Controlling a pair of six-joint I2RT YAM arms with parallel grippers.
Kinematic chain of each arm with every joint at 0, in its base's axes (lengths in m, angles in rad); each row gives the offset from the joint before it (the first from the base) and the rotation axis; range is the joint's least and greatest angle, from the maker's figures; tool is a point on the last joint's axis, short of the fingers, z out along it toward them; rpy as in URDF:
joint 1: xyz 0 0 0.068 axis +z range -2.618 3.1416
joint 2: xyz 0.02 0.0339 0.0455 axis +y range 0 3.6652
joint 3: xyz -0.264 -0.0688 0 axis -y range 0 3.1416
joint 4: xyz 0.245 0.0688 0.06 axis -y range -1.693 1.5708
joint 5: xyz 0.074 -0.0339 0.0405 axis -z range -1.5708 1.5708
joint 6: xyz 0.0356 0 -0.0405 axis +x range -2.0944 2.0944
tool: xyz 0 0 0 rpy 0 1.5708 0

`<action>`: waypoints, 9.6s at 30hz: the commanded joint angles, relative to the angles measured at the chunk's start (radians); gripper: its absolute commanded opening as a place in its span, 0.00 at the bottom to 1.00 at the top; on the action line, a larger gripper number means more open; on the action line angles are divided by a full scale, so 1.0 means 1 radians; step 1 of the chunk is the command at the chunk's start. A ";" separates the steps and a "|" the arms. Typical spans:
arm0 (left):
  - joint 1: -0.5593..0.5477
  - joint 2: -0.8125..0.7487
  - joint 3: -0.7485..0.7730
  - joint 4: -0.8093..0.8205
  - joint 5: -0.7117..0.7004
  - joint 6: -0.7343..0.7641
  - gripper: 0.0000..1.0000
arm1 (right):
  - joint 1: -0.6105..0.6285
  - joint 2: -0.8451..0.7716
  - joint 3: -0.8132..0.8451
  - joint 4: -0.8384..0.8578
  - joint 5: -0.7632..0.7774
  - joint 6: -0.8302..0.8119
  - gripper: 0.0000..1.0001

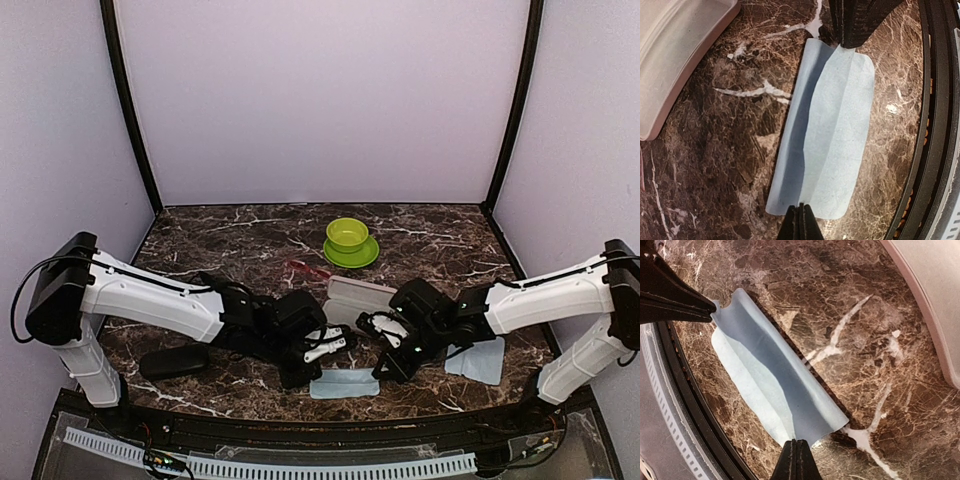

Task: Organize the sunglasses
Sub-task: Fold the glasses cleaning cloth at the corner of the board, then pick up the folded cleaning cloth from the corner of the board, then place the folded cleaning cloth in the sunglasses case.

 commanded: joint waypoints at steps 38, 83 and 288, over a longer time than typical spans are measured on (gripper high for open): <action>0.013 -0.037 -0.021 -0.013 0.058 -0.031 0.00 | -0.054 -0.032 -0.016 0.061 -0.017 0.024 0.00; -0.019 -0.033 -0.077 0.051 0.139 -0.075 0.22 | 0.005 -0.038 -0.074 0.088 -0.068 0.059 0.21; 0.404 0.369 0.441 0.054 0.357 -0.057 0.00 | -0.308 0.195 0.228 0.038 0.215 -0.095 0.00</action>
